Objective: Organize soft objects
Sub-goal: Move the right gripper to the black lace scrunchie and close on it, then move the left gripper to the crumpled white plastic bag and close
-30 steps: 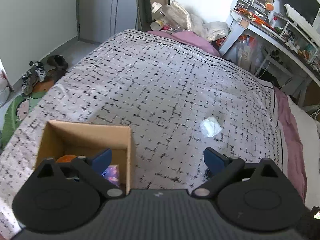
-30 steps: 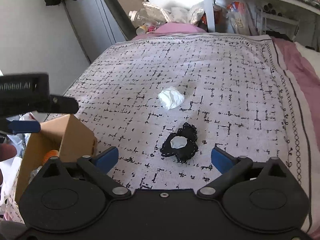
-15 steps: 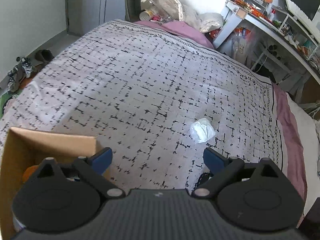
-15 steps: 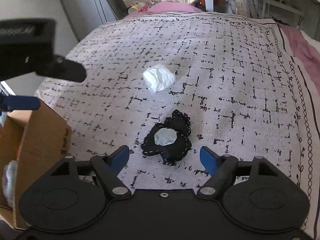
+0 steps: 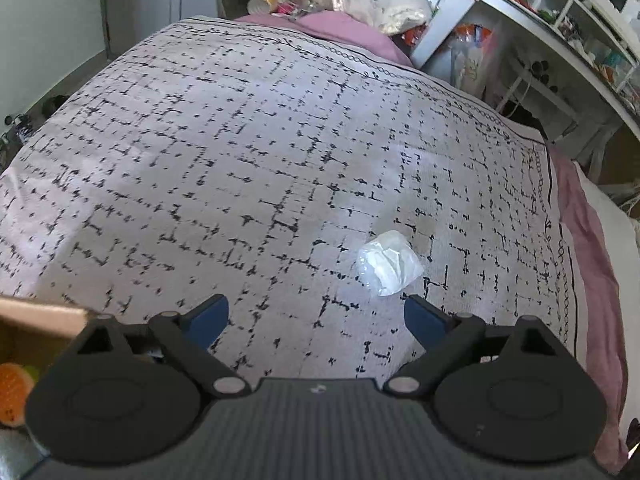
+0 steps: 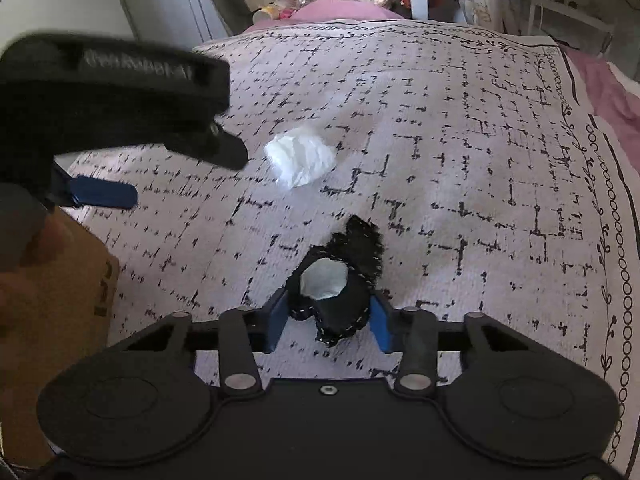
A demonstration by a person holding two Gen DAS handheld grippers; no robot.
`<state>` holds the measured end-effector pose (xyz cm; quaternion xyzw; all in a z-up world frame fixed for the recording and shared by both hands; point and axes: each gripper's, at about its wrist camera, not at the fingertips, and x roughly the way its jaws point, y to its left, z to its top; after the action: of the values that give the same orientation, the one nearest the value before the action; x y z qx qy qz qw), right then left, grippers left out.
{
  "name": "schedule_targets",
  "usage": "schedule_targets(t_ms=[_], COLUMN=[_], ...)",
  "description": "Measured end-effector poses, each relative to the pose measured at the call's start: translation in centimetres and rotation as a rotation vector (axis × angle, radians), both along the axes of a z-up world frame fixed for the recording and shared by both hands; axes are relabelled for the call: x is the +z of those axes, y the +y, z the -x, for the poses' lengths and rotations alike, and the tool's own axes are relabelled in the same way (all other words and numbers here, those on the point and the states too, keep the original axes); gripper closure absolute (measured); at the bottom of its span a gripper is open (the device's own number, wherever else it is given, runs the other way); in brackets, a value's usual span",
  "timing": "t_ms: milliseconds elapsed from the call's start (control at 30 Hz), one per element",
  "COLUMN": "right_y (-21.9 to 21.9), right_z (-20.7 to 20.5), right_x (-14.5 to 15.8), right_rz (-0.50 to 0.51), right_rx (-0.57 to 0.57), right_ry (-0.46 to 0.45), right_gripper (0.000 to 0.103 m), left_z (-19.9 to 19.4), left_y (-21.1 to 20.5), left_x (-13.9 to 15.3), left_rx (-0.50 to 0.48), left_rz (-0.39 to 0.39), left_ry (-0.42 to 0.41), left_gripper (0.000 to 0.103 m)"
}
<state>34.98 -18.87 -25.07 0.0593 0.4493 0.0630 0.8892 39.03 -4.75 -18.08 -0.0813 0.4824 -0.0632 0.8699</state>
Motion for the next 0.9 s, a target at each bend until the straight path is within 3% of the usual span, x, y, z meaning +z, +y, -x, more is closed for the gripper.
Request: schedule_targets(t_ms=[200,600,900], right_y=[-1.8,-5.7,-6.8], right_z=[-0.5,-1.4,-2.0], right_x=[0.1,0.1,-0.3], right_rz=[-0.048,-0.14,-0.163], right_rx=[-0.051,-0.205,-0.247], right_ry=[-0.007,-0.027,-0.033], right_gripper=[0.077,0.078,0.078], left_z=[-1.2,-3.2,-4.3], left_y=[-1.4,-4.7,-6.5], left_x=[-1.1,-2.5,-3.6], left_rx=[-0.023,-0.074,-0.099], left_rz=[-0.01,-0.054,-0.093], left_ry=[0.009,-0.024,-0.034], left_gripper=[0.008,0.01,0.019])
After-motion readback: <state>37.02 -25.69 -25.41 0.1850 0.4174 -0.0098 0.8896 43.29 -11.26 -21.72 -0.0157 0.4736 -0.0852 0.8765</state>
